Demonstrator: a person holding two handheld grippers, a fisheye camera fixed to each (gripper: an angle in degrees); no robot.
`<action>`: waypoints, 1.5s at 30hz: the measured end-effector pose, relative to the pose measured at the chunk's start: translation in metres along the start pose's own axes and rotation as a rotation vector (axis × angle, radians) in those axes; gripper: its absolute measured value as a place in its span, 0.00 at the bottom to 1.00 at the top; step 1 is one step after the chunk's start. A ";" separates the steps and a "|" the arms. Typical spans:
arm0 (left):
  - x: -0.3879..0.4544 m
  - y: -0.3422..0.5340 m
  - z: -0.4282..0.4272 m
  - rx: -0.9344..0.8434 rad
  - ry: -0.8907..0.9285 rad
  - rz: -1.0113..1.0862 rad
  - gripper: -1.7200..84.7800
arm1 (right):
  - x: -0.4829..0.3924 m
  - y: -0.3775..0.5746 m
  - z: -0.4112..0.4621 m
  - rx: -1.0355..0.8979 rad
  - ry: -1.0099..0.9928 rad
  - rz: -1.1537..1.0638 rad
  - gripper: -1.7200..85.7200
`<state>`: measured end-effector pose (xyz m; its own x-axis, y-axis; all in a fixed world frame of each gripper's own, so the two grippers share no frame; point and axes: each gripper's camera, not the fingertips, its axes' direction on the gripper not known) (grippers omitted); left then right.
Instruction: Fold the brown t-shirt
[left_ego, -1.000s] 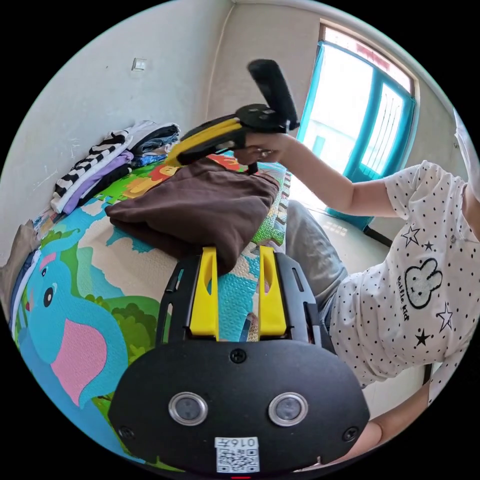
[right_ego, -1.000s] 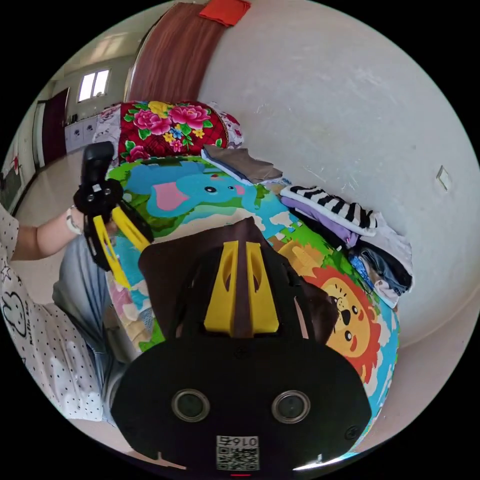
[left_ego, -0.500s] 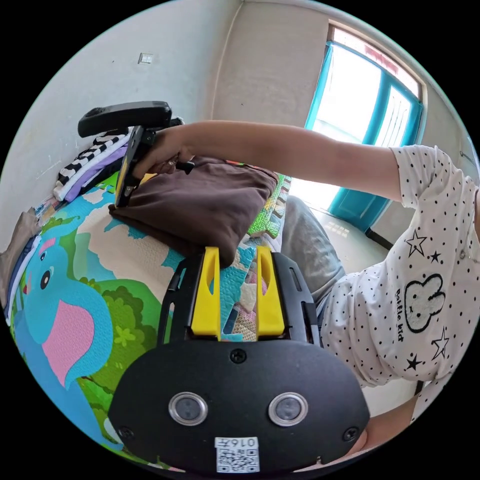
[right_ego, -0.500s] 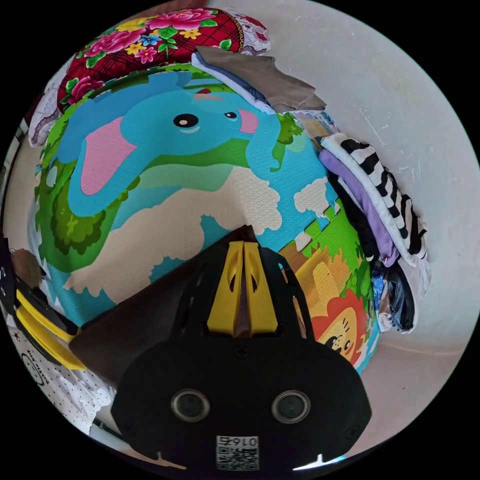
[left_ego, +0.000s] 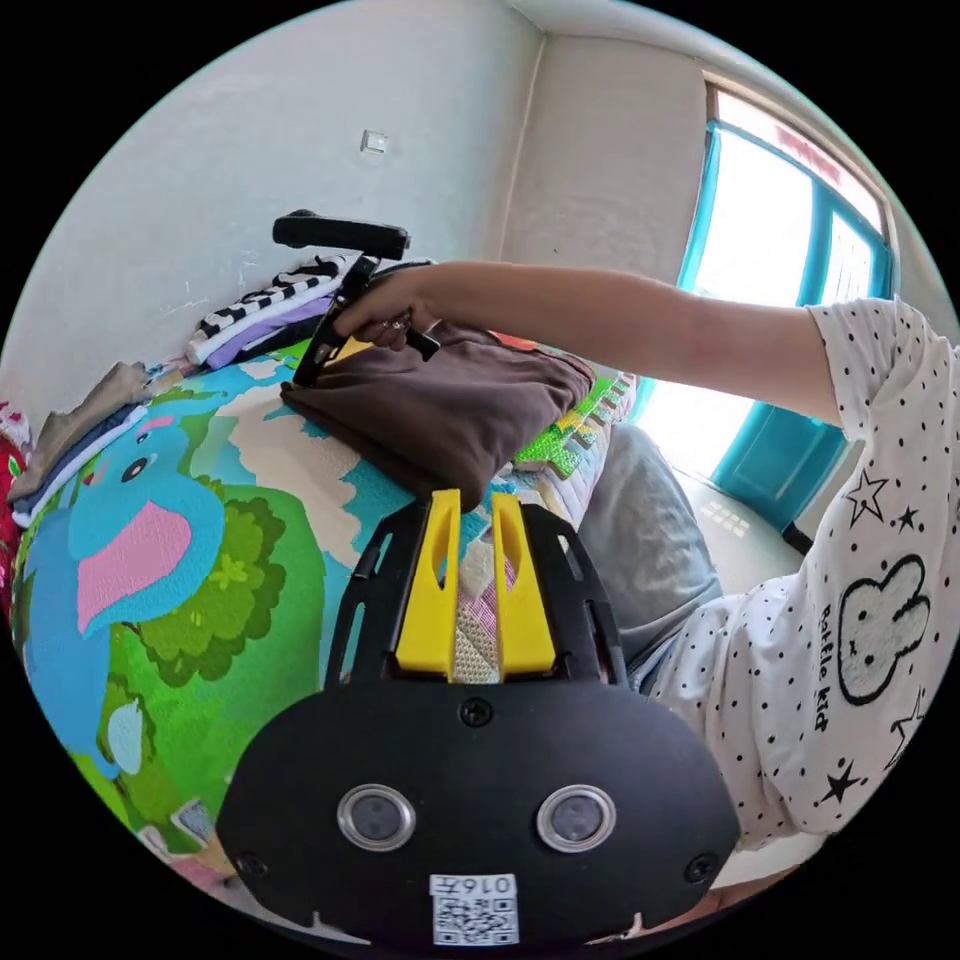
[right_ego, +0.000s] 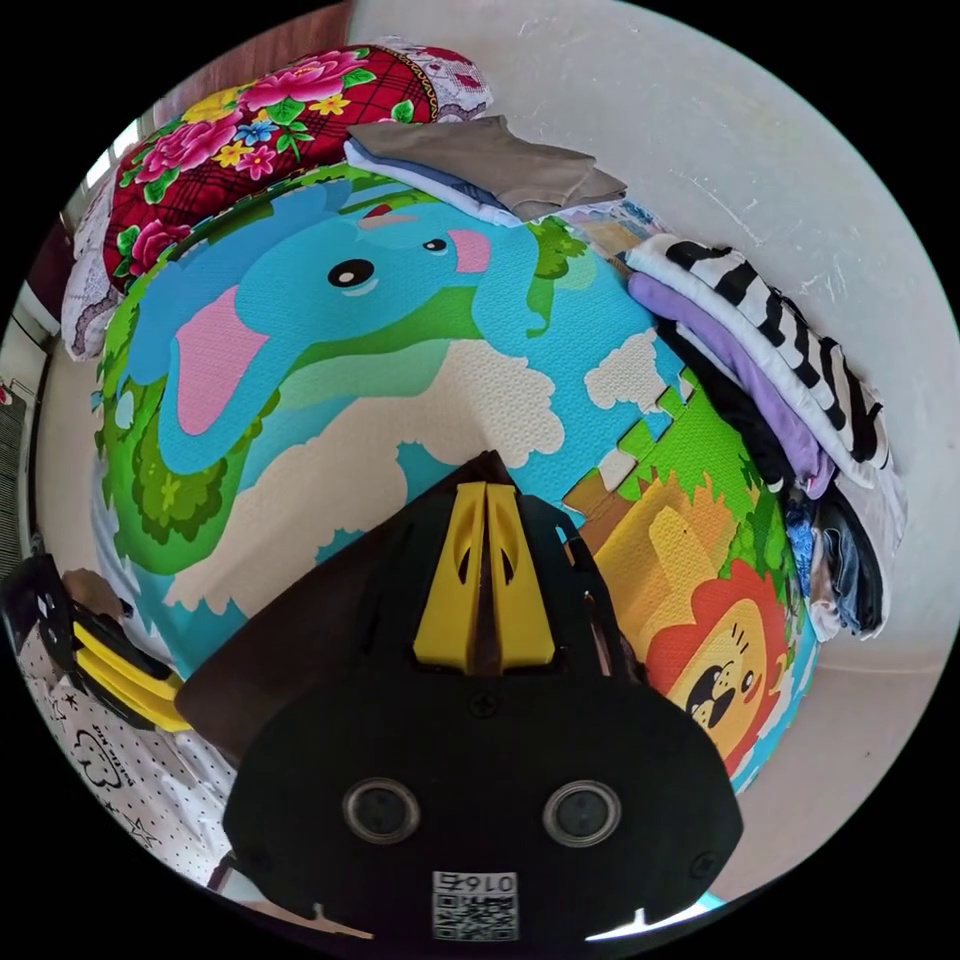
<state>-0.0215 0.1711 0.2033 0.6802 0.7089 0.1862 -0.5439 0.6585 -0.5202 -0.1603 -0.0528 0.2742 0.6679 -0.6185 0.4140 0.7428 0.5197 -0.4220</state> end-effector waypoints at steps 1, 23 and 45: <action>-0.001 0.003 -0.003 0.007 0.020 0.002 0.03 | -0.002 0.001 0.001 0.005 0.011 -0.003 0.02; -0.014 -0.029 -0.029 -0.082 -0.011 0.151 0.08 | 0.002 0.060 0.000 0.006 -0.101 0.025 0.01; -0.060 -0.129 -0.085 -0.160 -0.232 0.002 0.01 | -0.116 0.367 -0.069 0.381 -0.026 0.060 0.01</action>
<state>0.0499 0.0217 0.1884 0.5384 0.7614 0.3613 -0.4483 0.6217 -0.6423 0.0317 0.1689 0.0157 0.7079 -0.5677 0.4202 0.6629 0.7394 -0.1178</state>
